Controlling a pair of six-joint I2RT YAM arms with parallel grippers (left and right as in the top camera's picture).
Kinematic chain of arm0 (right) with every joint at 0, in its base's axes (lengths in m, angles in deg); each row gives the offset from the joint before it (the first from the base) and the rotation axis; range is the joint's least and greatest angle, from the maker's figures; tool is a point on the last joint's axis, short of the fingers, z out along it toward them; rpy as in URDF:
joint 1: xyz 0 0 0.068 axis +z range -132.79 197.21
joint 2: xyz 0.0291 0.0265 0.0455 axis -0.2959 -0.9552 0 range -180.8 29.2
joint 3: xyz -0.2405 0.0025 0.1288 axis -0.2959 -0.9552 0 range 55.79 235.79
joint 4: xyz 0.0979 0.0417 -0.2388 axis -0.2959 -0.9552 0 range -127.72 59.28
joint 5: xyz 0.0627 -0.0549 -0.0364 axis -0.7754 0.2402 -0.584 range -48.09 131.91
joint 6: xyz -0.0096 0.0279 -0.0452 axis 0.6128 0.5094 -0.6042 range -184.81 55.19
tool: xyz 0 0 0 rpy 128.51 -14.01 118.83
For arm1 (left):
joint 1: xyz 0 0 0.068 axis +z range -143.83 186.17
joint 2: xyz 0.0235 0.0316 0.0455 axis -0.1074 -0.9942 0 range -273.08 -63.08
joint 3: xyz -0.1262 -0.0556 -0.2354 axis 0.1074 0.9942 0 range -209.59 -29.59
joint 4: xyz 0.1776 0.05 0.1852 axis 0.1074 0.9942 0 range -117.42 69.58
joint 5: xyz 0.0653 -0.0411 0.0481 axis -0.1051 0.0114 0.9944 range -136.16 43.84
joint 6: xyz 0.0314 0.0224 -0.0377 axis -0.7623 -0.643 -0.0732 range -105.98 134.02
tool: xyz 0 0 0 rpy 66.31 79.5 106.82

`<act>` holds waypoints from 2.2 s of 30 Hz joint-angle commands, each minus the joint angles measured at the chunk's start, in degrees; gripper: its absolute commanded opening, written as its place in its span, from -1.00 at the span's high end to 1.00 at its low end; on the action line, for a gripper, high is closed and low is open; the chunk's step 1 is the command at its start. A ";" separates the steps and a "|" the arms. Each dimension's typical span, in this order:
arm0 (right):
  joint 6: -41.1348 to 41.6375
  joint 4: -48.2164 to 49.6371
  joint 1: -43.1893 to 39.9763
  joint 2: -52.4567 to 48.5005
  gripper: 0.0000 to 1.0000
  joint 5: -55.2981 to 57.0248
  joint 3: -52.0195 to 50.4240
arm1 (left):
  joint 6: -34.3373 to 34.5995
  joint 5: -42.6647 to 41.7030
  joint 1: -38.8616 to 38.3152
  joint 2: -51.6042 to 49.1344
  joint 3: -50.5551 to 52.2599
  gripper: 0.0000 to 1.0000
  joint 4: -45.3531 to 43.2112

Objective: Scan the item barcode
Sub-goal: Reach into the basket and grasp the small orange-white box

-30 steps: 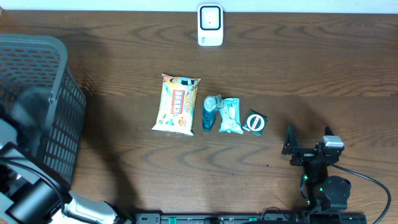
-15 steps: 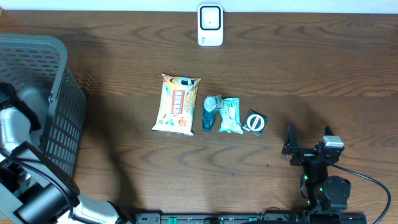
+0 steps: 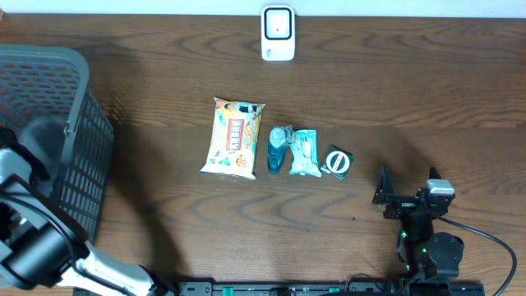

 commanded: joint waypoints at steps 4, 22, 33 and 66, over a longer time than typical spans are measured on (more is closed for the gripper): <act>-0.52 -0.24 1.14 0.26 -0.99 0.28 -0.07 | 0.33 0.96 0.42 -4.24 0.04 0.85 0.11; -0.52 -0.24 1.14 0.26 -0.99 0.28 -0.07 | 0.31 -22.86 -10.73 -4.22 0.02 0.85 5.33; -0.52 -0.24 1.11 0.26 -0.99 0.28 -0.07 | 5.11 -22.64 -16.28 -0.92 -0.09 -0.96 4.61; -0.52 -0.24 1.14 0.26 -0.98 0.28 -0.07 | 7.41 -31.26 -2.34 -2.84 -0.13 0.85 -0.48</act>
